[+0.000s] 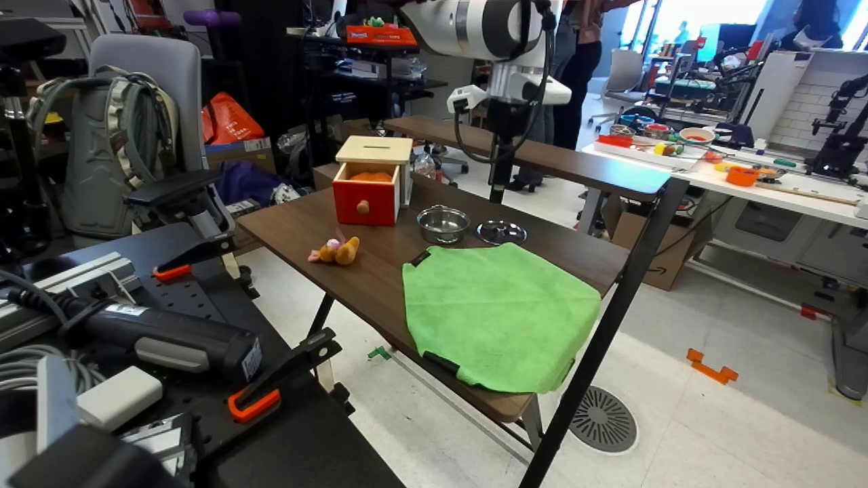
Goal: Pick up the lid from the pot and put it on the table
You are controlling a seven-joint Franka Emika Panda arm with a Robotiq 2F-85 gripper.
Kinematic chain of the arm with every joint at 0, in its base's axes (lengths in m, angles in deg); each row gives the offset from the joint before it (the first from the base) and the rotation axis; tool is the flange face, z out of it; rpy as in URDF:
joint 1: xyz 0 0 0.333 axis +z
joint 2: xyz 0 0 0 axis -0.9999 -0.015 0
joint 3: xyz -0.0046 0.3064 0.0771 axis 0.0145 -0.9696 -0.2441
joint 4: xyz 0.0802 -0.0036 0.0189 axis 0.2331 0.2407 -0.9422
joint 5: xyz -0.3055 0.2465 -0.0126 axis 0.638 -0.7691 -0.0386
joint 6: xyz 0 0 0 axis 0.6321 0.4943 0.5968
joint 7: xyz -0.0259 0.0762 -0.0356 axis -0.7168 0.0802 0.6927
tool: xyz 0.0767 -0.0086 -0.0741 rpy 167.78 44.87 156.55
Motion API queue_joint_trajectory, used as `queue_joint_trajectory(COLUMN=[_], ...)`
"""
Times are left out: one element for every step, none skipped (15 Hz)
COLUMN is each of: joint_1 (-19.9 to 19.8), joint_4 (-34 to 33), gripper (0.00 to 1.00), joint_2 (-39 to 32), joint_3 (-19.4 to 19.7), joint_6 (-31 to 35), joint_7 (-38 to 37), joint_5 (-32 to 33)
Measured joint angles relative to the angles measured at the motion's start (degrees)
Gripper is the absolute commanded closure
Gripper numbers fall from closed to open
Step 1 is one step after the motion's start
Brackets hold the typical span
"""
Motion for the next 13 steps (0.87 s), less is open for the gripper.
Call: queue_joint_trajectory(joint_1=[0.3, 0.7, 1.2, 1.9, 2.5, 3.2, 3.9, 4.6, 5.3, 6.0, 6.4, 6.5, 6.4], joint_4=[0.5, 0.8, 1.2, 1.8, 2.6, 3.5, 4.5, 5.6, 7.0, 8.5, 9.4, 9.5, 9.5], gripper=[0.00, 0.00, 0.00, 0.00, 0.00, 0.00, 0.00, 0.00, 0.00, 0.00, 0.00, 0.00, 0.00], joint_2=[1.5, 3.3, 5.2, 7.4, 9.6, 12.0, 14.4, 16.8, 19.3, 21.8, 23.3, 23.6, 23.3], joint_3=[-0.1, -0.2, -0.2, -0.3, -0.3, -0.3, -0.3, -0.3, -0.3, -0.3, -0.3, -0.3, -0.3], joint_6=[-0.1, -0.1, -0.1, -0.2, -0.2, -0.2, -0.2, -0.2, -0.2, -0.2, -0.3, -0.3, -0.3], joint_7=[0.0, 0.0, 0.0, 0.0, -0.1, -0.1, -0.1, -0.1, -0.1, -0.1, -0.1, -0.1, -0.1], joint_5=[0.0, 0.0, 0.0, 0.0, 0.0, 0.0, 0.0, 0.0, 0.0, 0.1, 0.1, 0.1, 0.1])
